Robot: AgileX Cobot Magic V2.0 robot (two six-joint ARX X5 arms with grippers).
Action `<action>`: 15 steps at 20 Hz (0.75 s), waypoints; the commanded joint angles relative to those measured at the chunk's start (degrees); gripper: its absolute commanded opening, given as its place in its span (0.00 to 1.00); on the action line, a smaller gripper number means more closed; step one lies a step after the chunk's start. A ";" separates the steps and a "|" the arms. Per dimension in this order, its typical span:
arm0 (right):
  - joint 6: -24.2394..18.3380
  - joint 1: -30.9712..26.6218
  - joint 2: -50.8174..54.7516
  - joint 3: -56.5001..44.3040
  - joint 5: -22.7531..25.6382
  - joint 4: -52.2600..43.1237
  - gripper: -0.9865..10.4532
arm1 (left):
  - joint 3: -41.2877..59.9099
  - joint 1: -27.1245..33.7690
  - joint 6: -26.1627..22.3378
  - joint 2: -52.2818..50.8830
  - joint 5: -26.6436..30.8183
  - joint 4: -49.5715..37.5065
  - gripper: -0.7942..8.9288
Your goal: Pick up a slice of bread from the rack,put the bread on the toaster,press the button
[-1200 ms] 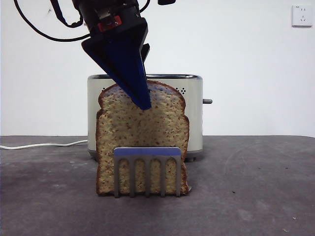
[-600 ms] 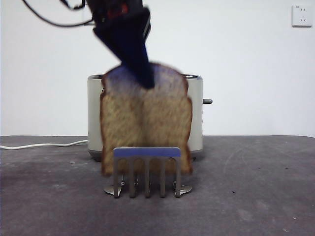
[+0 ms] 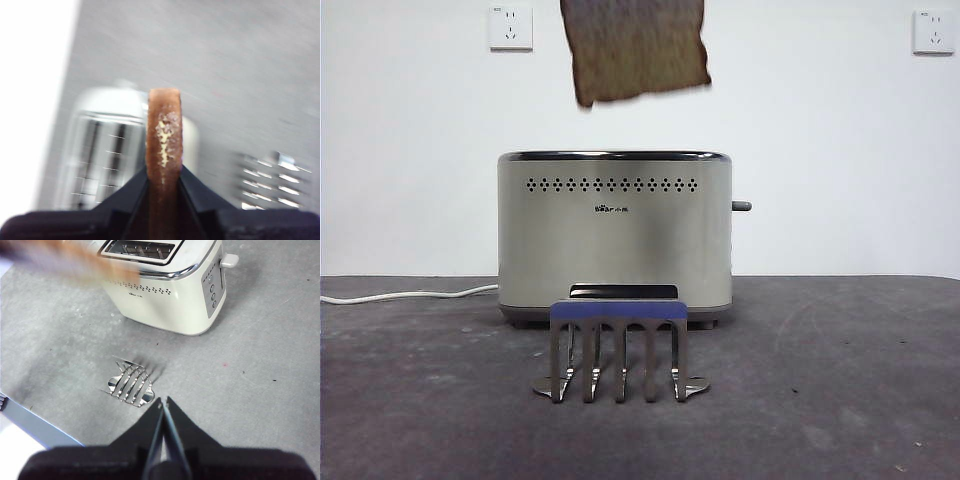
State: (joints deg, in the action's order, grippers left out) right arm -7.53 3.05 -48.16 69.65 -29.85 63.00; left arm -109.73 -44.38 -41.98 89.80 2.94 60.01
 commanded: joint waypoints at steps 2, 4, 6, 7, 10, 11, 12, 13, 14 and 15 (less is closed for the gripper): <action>-0.50 0.13 -0.09 -0.02 0.07 -0.31 0.08 | -1.14 3.08 -5.35 0.00 1.64 -3.78 0.07; -0.50 0.13 -0.28 -0.02 0.07 -0.31 0.08 | -1.14 5.33 -8.00 0.13 1.33 -5.03 0.07; -0.50 0.13 -0.70 -0.02 0.07 -0.28 0.08 | -1.14 7.10 -11.13 0.59 1.20 -6.19 0.07; -0.50 0.13 -0.90 -0.02 0.07 -0.28 0.08 | -1.14 7.76 -11.87 0.81 0.83 -6.40 0.07; -0.52 0.13 -1.81 -0.02 0.04 -0.31 0.08 | -1.14 10.25 -13.90 2.36 -4.98 -6.40 0.07; -0.50 0.13 -2.14 -0.02 0.00 -0.28 0.08 | -1.14 10.75 -14.27 3.08 -5.29 -6.45 0.07; -0.50 0.15 -2.51 -0.02 -0.04 -0.28 0.08 | -1.14 11.21 -15.06 4.09 -5.31 -6.36 0.07; -0.50 0.15 -2.75 -0.02 -0.04 -0.28 0.08 | -1.14 11.52 -15.10 4.81 -5.35 -6.32 0.07; -0.50 0.15 -2.89 -0.02 -0.04 -0.28 0.08 | -1.14 11.87 -15.12 5.70 -5.73 -6.32 0.07; -0.52 0.15 -2.97 -0.02 -0.07 -0.28 0.08 | -1.14 12.24 -15.12 6.40 -6.12 -6.34 0.07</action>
State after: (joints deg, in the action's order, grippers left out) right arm -7.53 3.05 -51.22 69.65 -29.85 63.00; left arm -111.00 -32.32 -56.38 96.07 -2.68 54.33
